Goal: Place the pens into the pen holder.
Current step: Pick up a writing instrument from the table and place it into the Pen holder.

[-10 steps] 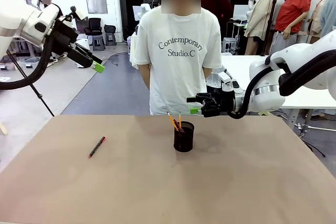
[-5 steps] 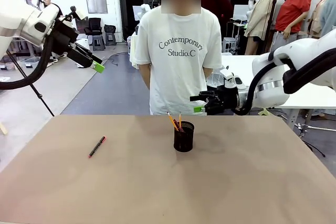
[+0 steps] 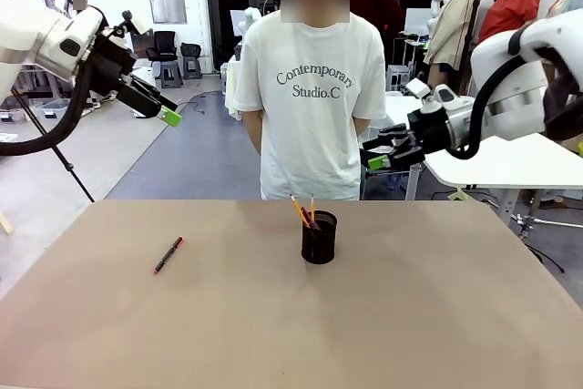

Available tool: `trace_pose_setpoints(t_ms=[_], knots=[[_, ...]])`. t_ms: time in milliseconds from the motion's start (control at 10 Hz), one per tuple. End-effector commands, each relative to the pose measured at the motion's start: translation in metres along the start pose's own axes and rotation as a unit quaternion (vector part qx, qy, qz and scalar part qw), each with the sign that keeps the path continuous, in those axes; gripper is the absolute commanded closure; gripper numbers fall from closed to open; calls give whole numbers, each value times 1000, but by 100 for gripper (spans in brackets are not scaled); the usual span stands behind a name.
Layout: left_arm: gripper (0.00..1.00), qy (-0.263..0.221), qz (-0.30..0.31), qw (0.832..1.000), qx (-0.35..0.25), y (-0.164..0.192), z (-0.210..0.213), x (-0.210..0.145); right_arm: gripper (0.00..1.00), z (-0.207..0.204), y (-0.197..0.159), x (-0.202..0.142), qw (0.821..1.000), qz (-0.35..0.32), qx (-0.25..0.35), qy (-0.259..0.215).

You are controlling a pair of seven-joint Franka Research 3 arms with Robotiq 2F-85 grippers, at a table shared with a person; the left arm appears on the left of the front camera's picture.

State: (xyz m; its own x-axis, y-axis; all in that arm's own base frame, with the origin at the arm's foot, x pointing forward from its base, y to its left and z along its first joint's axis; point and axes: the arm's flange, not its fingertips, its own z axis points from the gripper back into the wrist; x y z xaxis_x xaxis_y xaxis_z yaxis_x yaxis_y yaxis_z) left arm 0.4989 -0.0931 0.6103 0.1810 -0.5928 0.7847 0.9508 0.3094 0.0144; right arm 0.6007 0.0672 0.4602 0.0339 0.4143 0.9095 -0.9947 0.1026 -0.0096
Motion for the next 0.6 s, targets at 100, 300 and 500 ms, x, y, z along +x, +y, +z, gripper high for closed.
trace_pose_setpoints(t_ms=[100,300,500], knots=[[0,0,-2,1000,5,-2,1,-1,0,31,6,34,990,-62,-46,120],[0,0,-2,1000,5,-2,1,-1,0,55,-1,54,987,-60,-67,135],[0,0,-2,1000,5,-2,1,-1,0,87,-16,70,985,-75,-59,147]])
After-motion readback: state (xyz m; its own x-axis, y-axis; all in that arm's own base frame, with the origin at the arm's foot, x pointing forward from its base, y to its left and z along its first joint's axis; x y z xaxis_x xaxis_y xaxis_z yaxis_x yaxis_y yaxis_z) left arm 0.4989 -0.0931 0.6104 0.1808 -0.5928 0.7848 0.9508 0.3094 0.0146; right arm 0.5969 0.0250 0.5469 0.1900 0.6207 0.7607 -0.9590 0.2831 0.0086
